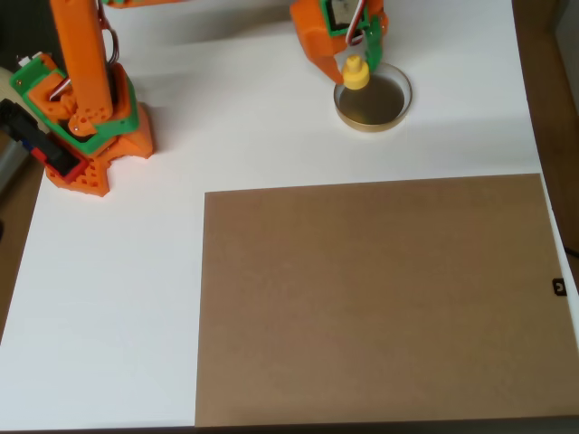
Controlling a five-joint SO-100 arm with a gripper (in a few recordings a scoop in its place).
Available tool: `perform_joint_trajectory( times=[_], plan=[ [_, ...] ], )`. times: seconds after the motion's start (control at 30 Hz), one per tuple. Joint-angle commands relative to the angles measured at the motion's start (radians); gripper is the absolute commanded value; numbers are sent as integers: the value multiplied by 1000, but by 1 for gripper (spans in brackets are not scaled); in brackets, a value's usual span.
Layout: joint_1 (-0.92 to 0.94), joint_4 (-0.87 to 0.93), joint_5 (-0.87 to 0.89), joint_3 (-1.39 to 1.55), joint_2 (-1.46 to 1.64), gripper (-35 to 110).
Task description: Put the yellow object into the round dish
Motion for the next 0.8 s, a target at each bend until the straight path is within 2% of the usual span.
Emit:
perform_joint_trajectory(
  times=[0.0,0.77],
  plan=[
    [-21,28,-14,-103,0,0],
    [17,146,-5,-445,-304,0]
  ],
)
